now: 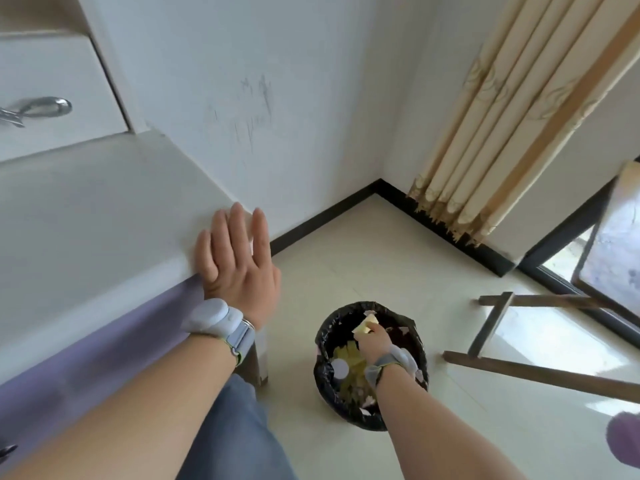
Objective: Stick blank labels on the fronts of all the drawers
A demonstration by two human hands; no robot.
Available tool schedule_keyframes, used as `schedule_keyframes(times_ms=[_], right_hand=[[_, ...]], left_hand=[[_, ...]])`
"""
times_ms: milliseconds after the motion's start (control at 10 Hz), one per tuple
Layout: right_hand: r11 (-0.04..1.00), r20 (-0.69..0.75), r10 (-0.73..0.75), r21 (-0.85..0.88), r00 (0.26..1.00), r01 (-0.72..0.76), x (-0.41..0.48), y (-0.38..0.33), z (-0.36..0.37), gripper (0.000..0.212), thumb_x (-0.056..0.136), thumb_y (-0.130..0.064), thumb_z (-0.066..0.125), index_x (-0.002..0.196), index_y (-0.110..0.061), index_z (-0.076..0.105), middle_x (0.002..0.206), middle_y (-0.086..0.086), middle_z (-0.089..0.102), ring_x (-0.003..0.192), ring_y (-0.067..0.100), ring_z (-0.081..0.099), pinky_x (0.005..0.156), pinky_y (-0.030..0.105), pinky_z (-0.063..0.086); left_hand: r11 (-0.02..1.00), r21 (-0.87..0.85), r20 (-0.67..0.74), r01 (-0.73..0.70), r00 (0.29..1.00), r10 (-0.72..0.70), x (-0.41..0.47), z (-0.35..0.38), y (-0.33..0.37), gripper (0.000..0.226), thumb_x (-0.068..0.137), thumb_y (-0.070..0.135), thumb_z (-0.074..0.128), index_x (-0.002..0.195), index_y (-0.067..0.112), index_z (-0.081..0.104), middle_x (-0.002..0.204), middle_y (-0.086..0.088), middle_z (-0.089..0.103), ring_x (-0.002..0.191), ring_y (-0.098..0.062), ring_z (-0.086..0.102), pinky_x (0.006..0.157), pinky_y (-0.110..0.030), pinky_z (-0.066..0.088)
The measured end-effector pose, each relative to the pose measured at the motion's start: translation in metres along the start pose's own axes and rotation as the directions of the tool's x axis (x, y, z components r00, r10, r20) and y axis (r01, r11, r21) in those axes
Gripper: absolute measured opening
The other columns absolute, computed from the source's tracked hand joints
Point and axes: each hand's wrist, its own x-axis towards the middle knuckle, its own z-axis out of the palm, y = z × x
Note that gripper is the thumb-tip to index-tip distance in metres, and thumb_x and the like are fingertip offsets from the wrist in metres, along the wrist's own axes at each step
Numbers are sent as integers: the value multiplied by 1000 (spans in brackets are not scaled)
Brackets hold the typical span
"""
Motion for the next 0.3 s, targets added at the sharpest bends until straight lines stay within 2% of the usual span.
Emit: schedule_keyframes(times_ms=[100,200,300], right_hand=[[998,31,25,-58,999,-23,8,-6,1,51,88,-15,54,137,-20,41,81,6,62,63,19,54,60,31,45],[997,-45,-44,53,998,47,13,-20,3,41,88,-15,51,129,-17,51,93,5,58,64,14,50,60,26,43],[986,-88,-109,117,990,119,11,-45,2,29,91,-15,45,117,-21,54,97,1,56,69,12,52,68,28,43]], left_hand=[[1000,4,-30,-10,1000,10,2,2,-1,59,74,13,43,133,8,42,130,-19,54,123,-36,39,106,-45,15],[1000,16,-48,-26,998,27,0,6,1,60,74,13,41,133,8,43,130,-19,54,123,-36,38,106,-45,14],[999,49,-19,13,1000,-12,2,0,-2,59,75,13,38,134,7,42,131,-19,54,124,-36,37,107,-45,13]])
